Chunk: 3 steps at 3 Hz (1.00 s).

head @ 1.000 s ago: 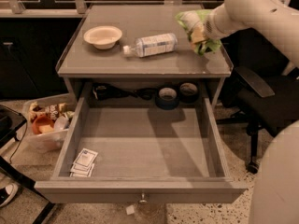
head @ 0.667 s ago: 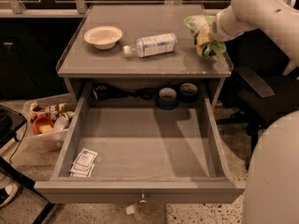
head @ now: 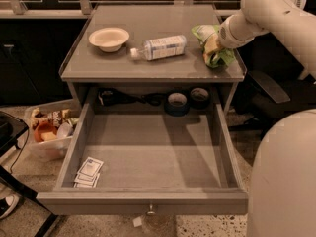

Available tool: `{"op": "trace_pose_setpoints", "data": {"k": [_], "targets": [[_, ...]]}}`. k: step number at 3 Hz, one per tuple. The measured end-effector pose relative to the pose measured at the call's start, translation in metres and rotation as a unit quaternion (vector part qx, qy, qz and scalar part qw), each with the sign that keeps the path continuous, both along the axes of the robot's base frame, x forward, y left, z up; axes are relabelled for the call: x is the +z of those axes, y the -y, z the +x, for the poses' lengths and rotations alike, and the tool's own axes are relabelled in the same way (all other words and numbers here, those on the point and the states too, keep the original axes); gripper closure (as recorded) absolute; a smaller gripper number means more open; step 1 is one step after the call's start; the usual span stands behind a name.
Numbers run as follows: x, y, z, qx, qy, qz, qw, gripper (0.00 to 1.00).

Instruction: Pick green rice chip bag from top drawer and place on counter

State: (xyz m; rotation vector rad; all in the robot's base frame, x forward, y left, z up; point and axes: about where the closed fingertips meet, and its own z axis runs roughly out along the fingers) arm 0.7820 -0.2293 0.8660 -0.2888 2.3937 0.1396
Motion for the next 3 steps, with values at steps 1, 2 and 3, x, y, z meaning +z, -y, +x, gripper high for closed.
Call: {"op": "trace_pose_setpoints", "data": {"k": [1, 2, 3], "targets": [[-0.0025, -0.0028, -0.0016, -0.002, -0.009, -0.007, 0.9999, 0.58], [-0.0025, -0.0028, -0.0016, -0.002, -0.009, -0.007, 0.9999, 0.35], [-0.0026, -0.0028, -0.0016, -0.002, -0.009, -0.007, 0.9999, 0.11]]}}
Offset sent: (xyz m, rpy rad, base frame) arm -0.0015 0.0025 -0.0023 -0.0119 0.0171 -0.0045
